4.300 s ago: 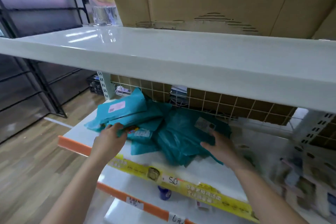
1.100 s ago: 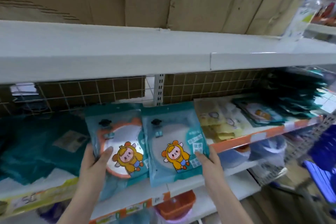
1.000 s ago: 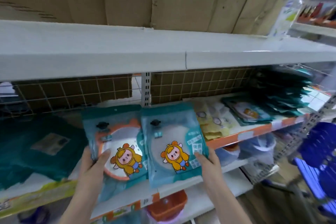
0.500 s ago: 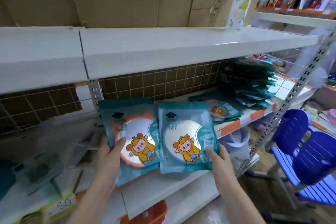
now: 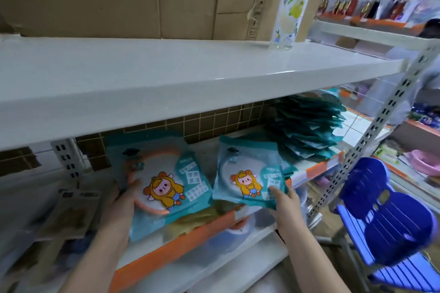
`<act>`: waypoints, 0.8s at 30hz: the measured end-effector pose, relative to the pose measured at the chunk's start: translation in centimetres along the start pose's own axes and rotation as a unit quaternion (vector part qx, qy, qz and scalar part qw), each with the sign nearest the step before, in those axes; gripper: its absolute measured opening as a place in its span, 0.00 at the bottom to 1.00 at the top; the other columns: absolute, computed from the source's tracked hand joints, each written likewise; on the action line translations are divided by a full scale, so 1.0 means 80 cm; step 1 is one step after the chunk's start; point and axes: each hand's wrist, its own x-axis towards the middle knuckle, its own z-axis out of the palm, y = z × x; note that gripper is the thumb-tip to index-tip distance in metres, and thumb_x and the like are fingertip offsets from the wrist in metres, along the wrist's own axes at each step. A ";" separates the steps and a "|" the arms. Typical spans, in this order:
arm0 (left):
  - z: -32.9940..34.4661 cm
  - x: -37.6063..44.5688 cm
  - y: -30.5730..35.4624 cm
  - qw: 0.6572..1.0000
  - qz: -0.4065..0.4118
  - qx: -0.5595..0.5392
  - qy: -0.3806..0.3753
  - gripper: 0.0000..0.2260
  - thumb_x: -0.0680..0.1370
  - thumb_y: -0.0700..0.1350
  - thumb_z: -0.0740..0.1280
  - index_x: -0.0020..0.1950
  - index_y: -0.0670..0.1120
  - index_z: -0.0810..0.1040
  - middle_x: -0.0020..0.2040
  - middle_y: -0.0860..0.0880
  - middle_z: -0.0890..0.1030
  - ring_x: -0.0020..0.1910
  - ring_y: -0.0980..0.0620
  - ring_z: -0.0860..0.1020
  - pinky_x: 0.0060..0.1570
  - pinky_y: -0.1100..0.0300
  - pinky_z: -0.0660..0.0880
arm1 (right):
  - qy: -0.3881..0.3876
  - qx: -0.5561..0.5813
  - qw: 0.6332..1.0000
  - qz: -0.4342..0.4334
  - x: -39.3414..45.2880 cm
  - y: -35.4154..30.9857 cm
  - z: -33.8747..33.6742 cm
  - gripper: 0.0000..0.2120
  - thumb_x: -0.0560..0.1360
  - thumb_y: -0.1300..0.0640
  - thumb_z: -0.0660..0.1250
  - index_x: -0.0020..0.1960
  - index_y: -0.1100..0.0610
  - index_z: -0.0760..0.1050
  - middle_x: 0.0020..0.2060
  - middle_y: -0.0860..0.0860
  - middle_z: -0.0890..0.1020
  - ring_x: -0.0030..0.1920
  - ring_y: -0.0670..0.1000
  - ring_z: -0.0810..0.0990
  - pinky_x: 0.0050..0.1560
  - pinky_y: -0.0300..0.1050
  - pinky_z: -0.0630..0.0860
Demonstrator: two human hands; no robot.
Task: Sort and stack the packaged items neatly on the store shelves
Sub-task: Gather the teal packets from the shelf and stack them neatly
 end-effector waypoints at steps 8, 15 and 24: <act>0.048 -0.024 -0.014 0.998 0.017 -0.010 0.061 0.15 0.78 0.43 0.66 0.63 0.40 0.75 0.58 0.39 0.78 0.44 0.46 0.74 0.44 0.56 0.69 | -0.016 -0.161 0.984 -0.068 0.140 -0.036 0.007 0.17 0.78 0.61 0.63 0.65 0.61 0.66 0.58 0.60 0.77 0.53 0.59 0.79 0.54 0.56 0.78; 0.144 -0.028 -0.060 0.997 -0.059 -0.033 0.033 0.13 0.71 0.44 0.71 0.54 0.43 0.80 0.54 0.35 0.81 0.48 0.38 0.82 0.54 0.38 0.76 | -0.089 -0.518 0.792 -0.312 0.217 -0.039 -0.011 0.20 0.73 0.62 0.68 0.64 0.60 0.73 0.58 0.61 0.77 0.56 0.64 0.74 0.52 0.52 0.72; 0.315 -0.010 -0.086 0.999 -0.048 0.010 0.001 0.05 0.76 0.41 0.67 0.51 0.44 0.78 0.48 0.44 0.82 0.48 0.46 0.79 0.49 0.55 0.73 | -0.176 -0.613 0.705 -0.310 0.272 -0.056 -0.059 0.22 0.80 0.54 0.57 0.73 0.43 0.63 0.74 0.52 0.64 0.71 0.58 0.62 0.69 0.50 0.62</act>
